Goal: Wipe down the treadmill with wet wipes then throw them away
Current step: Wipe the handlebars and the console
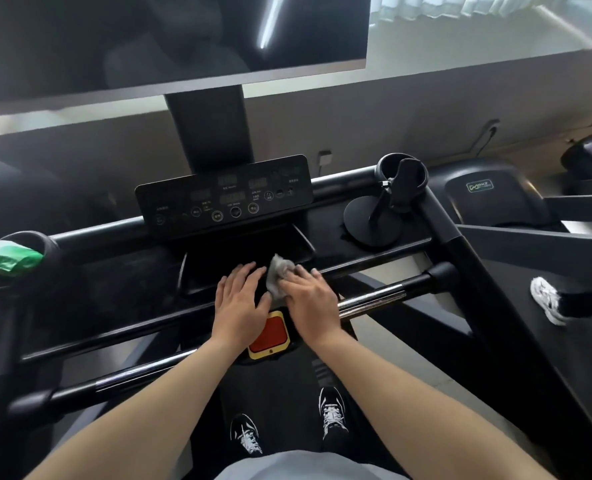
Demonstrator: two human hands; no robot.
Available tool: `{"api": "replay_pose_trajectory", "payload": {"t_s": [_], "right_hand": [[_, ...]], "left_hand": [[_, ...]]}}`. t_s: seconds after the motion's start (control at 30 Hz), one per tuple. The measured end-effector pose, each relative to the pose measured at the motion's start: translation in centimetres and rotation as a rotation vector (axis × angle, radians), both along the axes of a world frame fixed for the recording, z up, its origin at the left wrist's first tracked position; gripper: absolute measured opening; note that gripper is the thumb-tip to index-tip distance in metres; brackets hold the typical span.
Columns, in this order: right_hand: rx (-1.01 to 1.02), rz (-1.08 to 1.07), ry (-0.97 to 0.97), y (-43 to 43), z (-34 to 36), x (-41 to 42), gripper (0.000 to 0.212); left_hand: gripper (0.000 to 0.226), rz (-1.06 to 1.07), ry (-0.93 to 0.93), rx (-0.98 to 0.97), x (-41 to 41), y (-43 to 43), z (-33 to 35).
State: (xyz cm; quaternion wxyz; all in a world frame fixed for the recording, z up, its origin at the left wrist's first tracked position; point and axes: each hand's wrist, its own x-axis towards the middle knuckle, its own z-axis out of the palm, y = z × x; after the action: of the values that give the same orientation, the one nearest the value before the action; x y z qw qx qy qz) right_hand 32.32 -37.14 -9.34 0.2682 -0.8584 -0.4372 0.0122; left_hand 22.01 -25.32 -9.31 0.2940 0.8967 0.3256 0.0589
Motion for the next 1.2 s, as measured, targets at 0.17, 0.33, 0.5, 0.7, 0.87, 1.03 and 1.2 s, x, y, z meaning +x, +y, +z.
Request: {"api": "replay_pose_trajectory", "payload": {"t_s": [0.17,0.33,0.5,0.7,0.87,1.03,1.2], "right_hand": [[0.003,0.062,-0.048,-1.2,-0.7,1.6,0.033],[-0.024,-0.165,0.063,-4.7,-1.0,6.1,0.037],[-0.177,-0.278,0.101,-3.8,0.1,6.4,0.046],[-0.305,0.081,0.043,-0.4,-0.3,3.7,0.066],[-0.405,0.138,-0.031,-1.2,-0.4,7.2,0.068],[-0.52,-0.146,-0.003,-1.8,0.3,9.8,0.056],[-0.489,-0.165,0.082,1.2,0.3,8.1,0.058]], "left_hand": [[0.054,0.008,0.004,-0.015,0.2,0.0,0.3],[0.051,0.012,0.036,0.008,0.5,0.0,0.4],[0.052,0.003,0.09,0.072,1.3,0.1,0.6],[0.058,-0.05,0.15,0.107,3.9,0.6,1.1],[0.061,-0.084,0.204,0.096,6.0,1.4,1.1],[0.06,-0.092,0.221,0.075,5.6,1.5,0.7],[0.06,-0.083,0.227,0.108,5.7,1.3,0.4]]}}
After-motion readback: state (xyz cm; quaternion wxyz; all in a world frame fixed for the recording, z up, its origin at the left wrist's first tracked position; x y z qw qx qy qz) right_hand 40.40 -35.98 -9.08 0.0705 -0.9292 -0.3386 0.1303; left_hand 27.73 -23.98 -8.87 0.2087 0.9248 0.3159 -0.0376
